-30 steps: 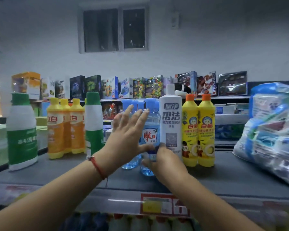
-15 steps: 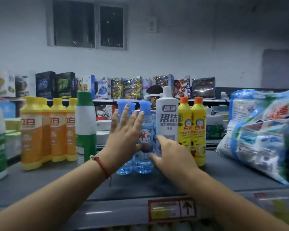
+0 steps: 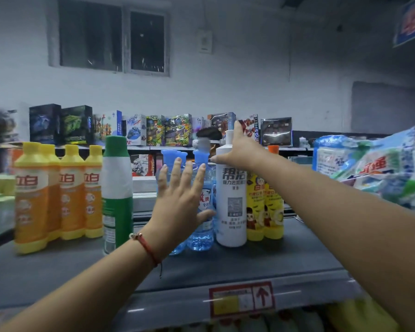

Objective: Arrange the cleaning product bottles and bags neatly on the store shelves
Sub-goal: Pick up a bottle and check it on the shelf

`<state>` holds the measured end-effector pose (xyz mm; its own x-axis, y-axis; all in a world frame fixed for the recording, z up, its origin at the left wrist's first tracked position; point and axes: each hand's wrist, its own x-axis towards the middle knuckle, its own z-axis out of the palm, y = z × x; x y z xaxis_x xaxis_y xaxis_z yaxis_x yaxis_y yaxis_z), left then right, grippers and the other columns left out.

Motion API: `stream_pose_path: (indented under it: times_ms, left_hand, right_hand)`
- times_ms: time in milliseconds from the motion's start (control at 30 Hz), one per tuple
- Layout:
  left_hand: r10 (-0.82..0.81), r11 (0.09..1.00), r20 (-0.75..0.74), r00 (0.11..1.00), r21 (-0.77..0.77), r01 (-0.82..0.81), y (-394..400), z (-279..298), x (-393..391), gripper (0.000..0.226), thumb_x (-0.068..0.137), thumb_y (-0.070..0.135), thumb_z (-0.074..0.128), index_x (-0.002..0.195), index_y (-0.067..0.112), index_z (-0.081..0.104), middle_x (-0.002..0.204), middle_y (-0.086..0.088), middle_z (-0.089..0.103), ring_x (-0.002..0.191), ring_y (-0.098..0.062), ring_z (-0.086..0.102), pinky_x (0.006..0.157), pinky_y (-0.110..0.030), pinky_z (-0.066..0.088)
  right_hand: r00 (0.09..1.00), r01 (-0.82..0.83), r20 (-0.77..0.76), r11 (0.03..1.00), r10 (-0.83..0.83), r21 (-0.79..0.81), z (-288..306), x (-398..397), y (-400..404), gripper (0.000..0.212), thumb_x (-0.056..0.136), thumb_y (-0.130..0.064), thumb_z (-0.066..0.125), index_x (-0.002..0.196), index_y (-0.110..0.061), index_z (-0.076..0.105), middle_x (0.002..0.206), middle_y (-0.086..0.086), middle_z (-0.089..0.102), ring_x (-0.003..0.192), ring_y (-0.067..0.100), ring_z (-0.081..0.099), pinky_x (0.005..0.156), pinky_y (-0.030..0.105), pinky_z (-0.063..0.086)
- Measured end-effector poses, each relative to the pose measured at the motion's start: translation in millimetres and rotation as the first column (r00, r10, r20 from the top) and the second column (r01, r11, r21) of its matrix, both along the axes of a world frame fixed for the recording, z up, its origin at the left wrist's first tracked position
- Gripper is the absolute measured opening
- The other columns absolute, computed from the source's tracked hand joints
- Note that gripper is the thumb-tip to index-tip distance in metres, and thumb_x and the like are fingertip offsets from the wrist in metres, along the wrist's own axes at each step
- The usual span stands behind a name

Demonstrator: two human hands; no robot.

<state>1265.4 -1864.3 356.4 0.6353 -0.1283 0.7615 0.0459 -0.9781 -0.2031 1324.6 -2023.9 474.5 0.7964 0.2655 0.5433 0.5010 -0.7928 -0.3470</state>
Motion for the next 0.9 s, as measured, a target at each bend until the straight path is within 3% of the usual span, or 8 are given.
stream_pose_path:
  times_ms: [133, 233, 300, 433, 500, 567, 633, 900]
  left_hand:
    - [-0.087, 0.996, 0.111, 0.99, 0.019, 0.085, -7.8, -8.2, -3.9, 0.097, 0.085, 0.067, 0.06, 0.159, 0.015, 0.025, 0.16, -0.021, 0.032, 0.152, -0.043, 0.017, 0.122, -0.061, 0.01]
    - [-0.145, 0.989, 0.152, 0.978, 0.008, 0.146, -11.8, -14.6, -6.3, 0.093, 0.086, 0.063, 0.061, 0.158, 0.013, 0.028, 0.158, -0.023, 0.036, 0.151, -0.043, 0.021, 0.122, -0.059, 0.014]
    - [-0.177, 0.983, 0.157, 0.972, -0.025, 0.183, -16.8, -19.8, -7.1, 0.093, 0.087, 0.064, 0.06, 0.158, 0.013, 0.029, 0.157, -0.022, 0.037, 0.151, -0.042, 0.023, 0.122, -0.057, 0.017]
    - [-0.276, 0.936, 0.111, 0.955, -0.196, 0.293, -36.3, -28.7, -11.1, 0.098, 0.083, 0.072, 0.039, 0.16, 0.013, 0.021, 0.159, -0.014, 0.036, 0.151, -0.037, 0.024, 0.122, -0.051, 0.019]
    - [-0.403, 0.85, 0.095, 0.91, -0.329, 0.411, -48.9, -31.7, -12.3, 0.098, 0.083, 0.071, 0.046, 0.159, 0.015, 0.02, 0.153, -0.009, 0.044, 0.143, -0.032, 0.036, 0.119, -0.048, 0.031]
    - [-0.568, 0.679, 0.126, 0.813, -0.485, 0.55, -63.8, -33.4, -11.9, 0.097, 0.08, 0.063, 0.065, 0.156, 0.021, 0.022, 0.138, -0.003, 0.054, 0.124, -0.025, 0.053, 0.101, -0.049, 0.048]
    - [-0.659, 0.53, 0.2, 0.725, -0.56, 0.637, -81.9, -32.7, -15.8, 0.097, 0.078, 0.049, 0.079, 0.15, 0.027, 0.018, 0.131, -0.003, 0.058, 0.11, -0.027, 0.062, 0.083, -0.051, 0.056]
    - [-0.743, 0.375, 0.346, 0.573, -0.493, 0.785, -148.7, -11.2, -64.4, 0.087, 0.07, 0.042, 0.09, 0.129, 0.037, 0.025, 0.109, 0.003, 0.066, 0.088, -0.023, 0.071, 0.066, -0.048, 0.06]
  right_hand:
    - [0.999, 0.008, 0.05, 0.997, -0.012, 0.076, -10.6, 5.9, 0.3, 0.12, 0.077, -0.045, 0.083, 0.16, -0.014, 0.002, 0.149, 0.015, 0.047, 0.127, 0.035, 0.054, 0.1, 0.046, 0.051]
    - [0.993, -0.081, 0.094, 0.978, 0.064, 0.194, -15.6, -6.5, -7.9, 0.114, 0.072, -0.042, 0.087, 0.156, -0.01, 0.018, 0.148, 0.011, 0.041, 0.127, 0.03, 0.051, 0.1, 0.04, 0.05]
    - [0.986, -0.132, 0.13, 0.964, 0.104, 0.23, -20.9, -23.0, -16.0, 0.1, 0.07, -0.041, 0.089, 0.148, -0.012, 0.032, 0.135, 0.009, 0.042, 0.117, 0.026, 0.052, 0.095, 0.036, 0.05]
    - [0.957, -0.255, 0.217, 0.919, 0.194, 0.302, -41.3, -54.4, -38.7, 0.078, 0.065, -0.038, 0.092, 0.128, -0.019, 0.049, 0.118, 0.005, 0.055, 0.104, 0.022, 0.059, 0.086, 0.033, 0.052]
    - [0.932, -0.322, 0.275, 0.888, 0.236, 0.329, -55.2, -67.2, -50.5, 0.07, 0.065, -0.034, 0.093, 0.118, -0.019, 0.051, 0.113, 0.004, 0.061, 0.101, 0.022, 0.061, 0.083, 0.028, 0.054]
    - [0.909, -0.357, 0.341, 0.867, 0.238, 0.348, -67.8, -81.4, -59.4, 0.064, 0.067, -0.029, 0.093, 0.114, -0.022, 0.049, 0.11, 0.003, 0.059, 0.097, 0.02, 0.059, 0.074, 0.011, 0.049]
    - [0.884, -0.4, 0.405, 0.828, 0.235, 0.393, -75.1, -95.6, -67.9, 0.063, 0.068, -0.025, 0.093, 0.113, -0.025, 0.049, 0.106, 0.0, 0.057, 0.093, 0.017, 0.057, 0.071, 0.009, 0.047]
    - [0.83, -0.519, 0.481, 0.709, 0.283, 0.478, -72.0, -162.8, -132.8, 0.065, 0.07, -0.031, 0.088, 0.122, -0.025, 0.051, 0.101, -0.013, 0.06, 0.087, 0.001, 0.062, 0.07, 0.015, 0.053]
